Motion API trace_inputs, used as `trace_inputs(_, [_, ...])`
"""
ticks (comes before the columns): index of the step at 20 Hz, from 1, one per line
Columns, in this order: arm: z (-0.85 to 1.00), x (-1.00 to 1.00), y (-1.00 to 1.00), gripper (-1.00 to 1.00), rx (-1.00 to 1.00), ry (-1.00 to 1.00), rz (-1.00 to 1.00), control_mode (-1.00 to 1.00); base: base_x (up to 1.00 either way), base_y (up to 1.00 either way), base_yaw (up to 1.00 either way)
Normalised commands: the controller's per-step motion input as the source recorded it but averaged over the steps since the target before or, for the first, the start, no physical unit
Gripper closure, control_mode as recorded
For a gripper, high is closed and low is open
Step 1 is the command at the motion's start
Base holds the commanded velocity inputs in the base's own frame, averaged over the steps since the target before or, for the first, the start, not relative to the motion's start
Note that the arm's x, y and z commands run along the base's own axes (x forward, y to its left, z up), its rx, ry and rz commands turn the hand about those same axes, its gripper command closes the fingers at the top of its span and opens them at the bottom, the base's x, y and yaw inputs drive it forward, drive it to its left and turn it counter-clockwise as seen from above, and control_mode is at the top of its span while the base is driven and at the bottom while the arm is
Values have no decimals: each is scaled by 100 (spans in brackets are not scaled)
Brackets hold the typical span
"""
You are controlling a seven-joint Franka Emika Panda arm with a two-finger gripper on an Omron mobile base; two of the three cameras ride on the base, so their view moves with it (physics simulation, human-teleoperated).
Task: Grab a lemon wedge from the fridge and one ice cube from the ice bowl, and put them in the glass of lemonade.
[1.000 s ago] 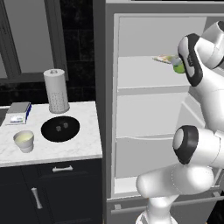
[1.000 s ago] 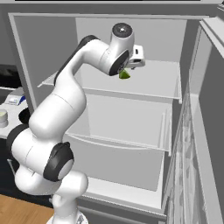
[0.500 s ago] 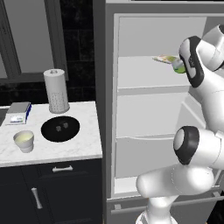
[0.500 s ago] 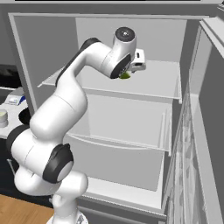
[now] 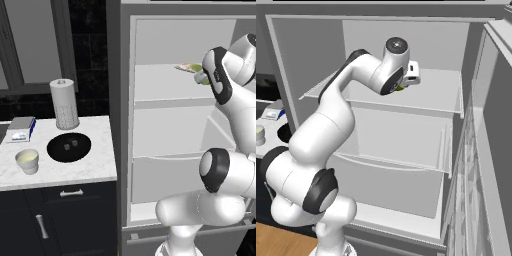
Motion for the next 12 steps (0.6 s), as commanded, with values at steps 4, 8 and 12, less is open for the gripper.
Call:
trace_inputs(4, [1, 6, 0, -100, 0, 0, 0, -100, 0, 0, 0])
trace_inputs(8, [0, 15, 0, -100, 0, 0, 0, -100, 0, 0, 0])
trace_inputs(12, [0, 9, 0, -100, 0, 1, 0, -100, 0, 0, 0])
